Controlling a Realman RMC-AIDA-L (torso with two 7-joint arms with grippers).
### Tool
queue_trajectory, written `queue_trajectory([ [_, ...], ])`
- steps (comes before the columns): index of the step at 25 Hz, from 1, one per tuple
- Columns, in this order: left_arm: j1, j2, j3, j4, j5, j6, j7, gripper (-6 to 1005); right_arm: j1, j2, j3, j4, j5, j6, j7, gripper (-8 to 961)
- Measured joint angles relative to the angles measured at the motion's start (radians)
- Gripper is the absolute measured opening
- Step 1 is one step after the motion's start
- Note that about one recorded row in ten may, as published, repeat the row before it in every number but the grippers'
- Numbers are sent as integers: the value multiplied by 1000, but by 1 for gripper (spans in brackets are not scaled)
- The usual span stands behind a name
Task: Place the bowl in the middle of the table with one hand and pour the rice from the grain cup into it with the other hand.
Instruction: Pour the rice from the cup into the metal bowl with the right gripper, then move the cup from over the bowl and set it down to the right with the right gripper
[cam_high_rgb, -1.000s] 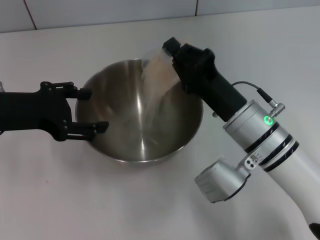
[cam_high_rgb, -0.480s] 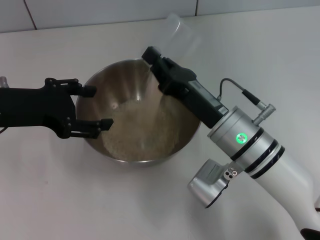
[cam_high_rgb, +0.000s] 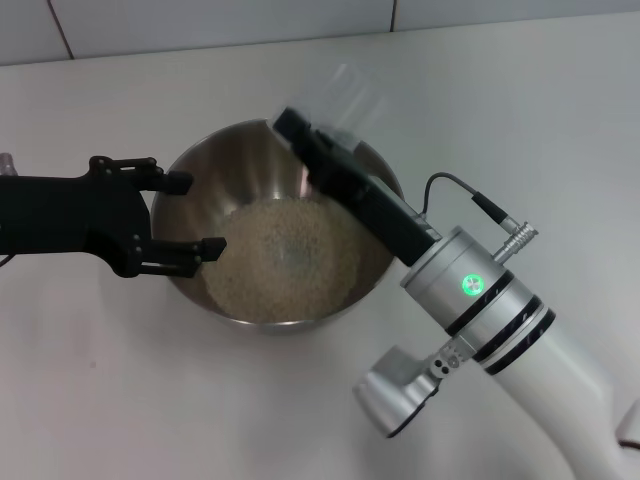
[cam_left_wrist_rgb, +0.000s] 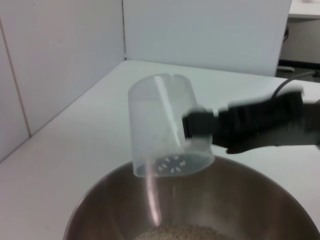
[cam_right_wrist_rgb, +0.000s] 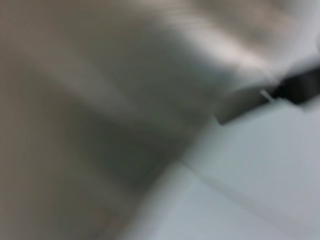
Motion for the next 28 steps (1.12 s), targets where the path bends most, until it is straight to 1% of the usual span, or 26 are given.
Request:
queue_trajectory([
  [2, 0, 0, 0, 0, 0, 0, 0, 844, -33, -3, 16, 104, 75, -4, 154, 80],
  [5, -1, -1, 0, 0, 0, 0, 2, 844, -101, -7, 77, 217, 112, -8, 429, 84],
  [8, -2, -2, 0, 0, 0, -1, 5, 844, -178, -15, 153, 310, 118, -7, 806, 88],
  [11, -3, -2, 0, 0, 0, -1, 6, 844, -234, -33, 218, 318, 80, -17, 1201, 93],
  [13, -5, -1, 0, 0, 0, -2, 7, 844, -254, -48, 277, 272, 42, -20, 1526, 95],
  [14, -5, -1, 0, 0, 0, -2, 8, 844, -256, -51, 298, 244, 37, -18, 1618, 97],
  [16, -6, -1, 0, 0, 0, -2, 8, 844, -242, -52, 356, 140, 31, -9, 1864, 100],
  [17, -7, -1, 0, 0, 0, -2, 8, 844, -218, -48, 382, 59, 30, 1, 1965, 101],
  [18, -7, -1, 0, -2, 0, -3, 9, 844, -198, -44, 397, 4, 30, 8, 2039, 102],
  [20, -8, -1, 0, -5, 0, -4, 9, 844, -125, -32, 411, -163, 29, 53, 2208, 105],
  [21, -9, -1, 0, -7, 0, -4, 10, 844, -77, -24, 400, -255, 29, 80, 2293, 107],
  [24, -11, -2, 5, -8, 0, -5, 11, 844, 8, -13, 321, -418, 27, 149, 2449, 111],
  [28, -13, -2, 10, -11, 0, -7, 11, 844, 55, -14, 240, -443, 27, 228, 2487, 117],
])
